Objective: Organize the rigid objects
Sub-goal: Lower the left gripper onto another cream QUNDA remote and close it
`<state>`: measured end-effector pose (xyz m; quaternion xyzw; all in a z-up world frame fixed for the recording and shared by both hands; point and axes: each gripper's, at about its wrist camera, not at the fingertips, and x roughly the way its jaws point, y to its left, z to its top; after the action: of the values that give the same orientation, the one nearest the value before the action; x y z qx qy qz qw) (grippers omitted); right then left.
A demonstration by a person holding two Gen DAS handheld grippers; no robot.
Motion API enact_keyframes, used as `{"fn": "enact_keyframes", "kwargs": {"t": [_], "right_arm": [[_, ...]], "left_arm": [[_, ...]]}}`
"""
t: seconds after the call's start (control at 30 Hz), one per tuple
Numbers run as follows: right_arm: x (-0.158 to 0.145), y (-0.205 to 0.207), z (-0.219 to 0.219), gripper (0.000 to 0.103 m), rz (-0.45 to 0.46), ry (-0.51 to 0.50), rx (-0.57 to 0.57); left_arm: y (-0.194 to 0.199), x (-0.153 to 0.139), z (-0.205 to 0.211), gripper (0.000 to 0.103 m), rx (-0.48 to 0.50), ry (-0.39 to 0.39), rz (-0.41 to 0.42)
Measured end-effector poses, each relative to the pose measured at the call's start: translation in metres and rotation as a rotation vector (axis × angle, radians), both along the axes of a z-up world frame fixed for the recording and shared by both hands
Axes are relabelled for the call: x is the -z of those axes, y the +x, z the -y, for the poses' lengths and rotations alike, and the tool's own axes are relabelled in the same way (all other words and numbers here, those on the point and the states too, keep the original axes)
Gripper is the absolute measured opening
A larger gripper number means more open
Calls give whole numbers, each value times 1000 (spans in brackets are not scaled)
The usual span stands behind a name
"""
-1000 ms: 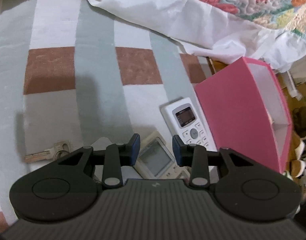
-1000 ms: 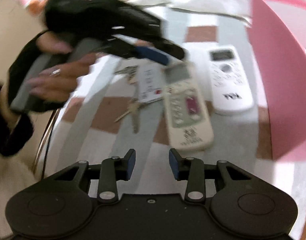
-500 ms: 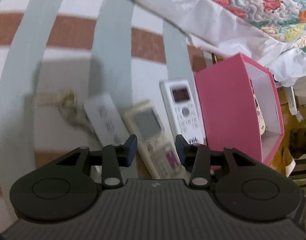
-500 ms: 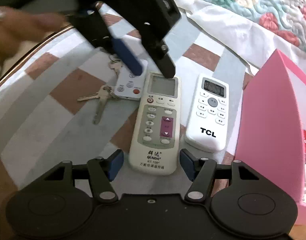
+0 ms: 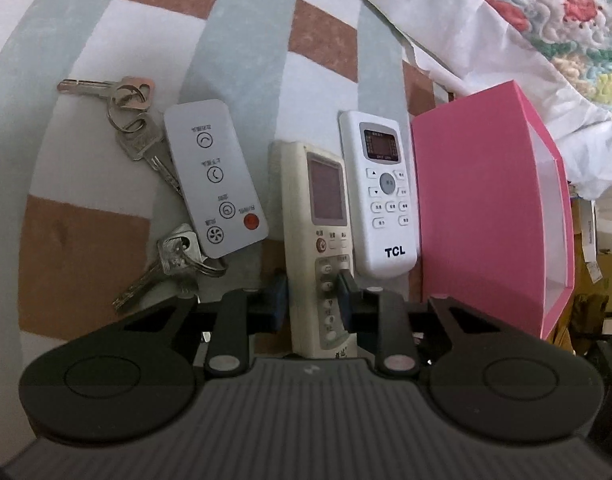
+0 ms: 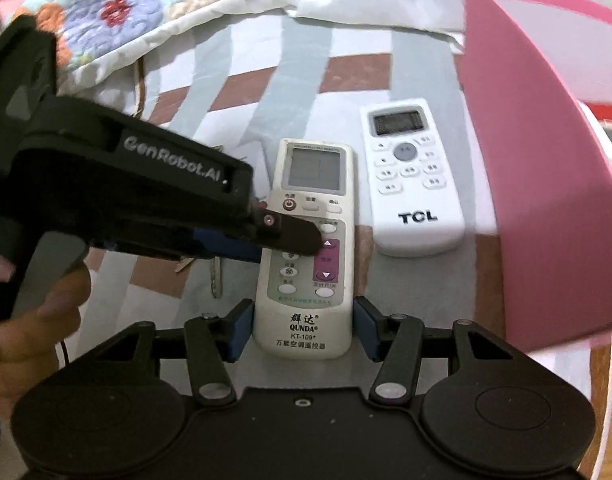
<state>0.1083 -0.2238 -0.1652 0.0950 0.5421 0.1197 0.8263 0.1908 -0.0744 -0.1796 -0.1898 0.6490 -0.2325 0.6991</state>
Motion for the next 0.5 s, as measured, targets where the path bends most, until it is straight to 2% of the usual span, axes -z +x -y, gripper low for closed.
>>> {"fn": "enact_keyframes", "kwargs": {"t": [0.13, 0.2, 0.27, 0.33, 0.5], "right_arm": [[-3, -6, -4, 59, 25, -3, -13], [-9, -15, -13, 59, 53, -56, -41], [-15, -19, -19, 59, 88, -90, -61], [-25, -23, -20, 59, 108, -82, -66], [-58, -37, -24, 59, 184, -119, -98]], "left_arm": [[-2, -6, 1, 25, 13, 18, 38], [-5, -11, 2, 25, 21, 20, 50], [-11, -22, 1, 25, 33, 20, 88], [-20, -37, -1, 25, 51, 21, 144], [-36, -67, -12, 26, 48, -47, 218]]}}
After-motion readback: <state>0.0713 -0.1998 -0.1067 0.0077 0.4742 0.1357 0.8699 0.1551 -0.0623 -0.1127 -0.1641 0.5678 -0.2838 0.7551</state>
